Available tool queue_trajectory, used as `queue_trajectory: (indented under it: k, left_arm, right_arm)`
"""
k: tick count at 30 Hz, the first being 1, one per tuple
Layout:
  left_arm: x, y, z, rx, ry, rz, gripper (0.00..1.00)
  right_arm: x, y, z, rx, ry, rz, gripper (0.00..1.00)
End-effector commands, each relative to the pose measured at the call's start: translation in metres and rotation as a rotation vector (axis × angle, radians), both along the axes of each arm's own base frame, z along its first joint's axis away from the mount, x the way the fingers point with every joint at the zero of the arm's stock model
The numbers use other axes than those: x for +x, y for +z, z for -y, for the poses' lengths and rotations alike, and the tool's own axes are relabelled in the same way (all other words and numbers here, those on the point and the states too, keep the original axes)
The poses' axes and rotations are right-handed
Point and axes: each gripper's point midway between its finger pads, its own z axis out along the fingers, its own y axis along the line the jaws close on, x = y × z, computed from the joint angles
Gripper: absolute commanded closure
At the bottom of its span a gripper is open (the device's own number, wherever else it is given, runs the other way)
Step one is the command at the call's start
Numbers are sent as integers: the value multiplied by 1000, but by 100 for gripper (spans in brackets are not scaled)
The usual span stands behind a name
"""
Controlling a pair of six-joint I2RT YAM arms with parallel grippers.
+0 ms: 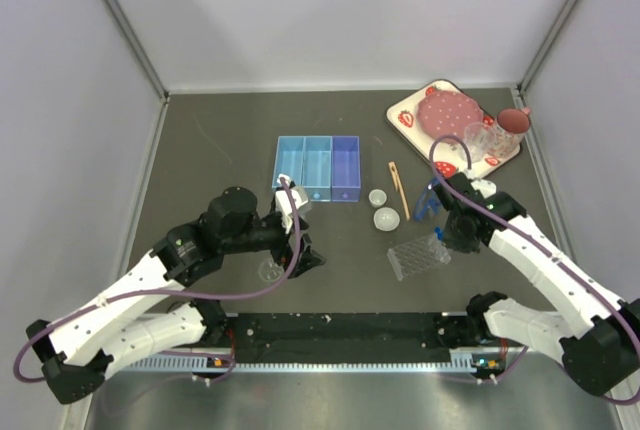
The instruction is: Organize the chemistry lab equipment
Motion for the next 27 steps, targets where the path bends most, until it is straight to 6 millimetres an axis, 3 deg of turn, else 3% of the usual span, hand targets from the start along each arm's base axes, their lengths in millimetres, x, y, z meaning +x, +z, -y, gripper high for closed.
queue_trajectory:
  k: [1, 14, 27]
  left_arm:
    - [2, 12, 2, -41, -3, 49, 1]
    - [1, 13, 1, -43, -4, 50, 1]
    - [1, 12, 1, -41, -2, 52, 1]
  right_arm:
    - [1, 0, 5, -14, -33, 8, 100]
    - [2, -17, -2, 3, -19, -19, 100]
    - [5, -22, -10, -5, 8, -18, 100]
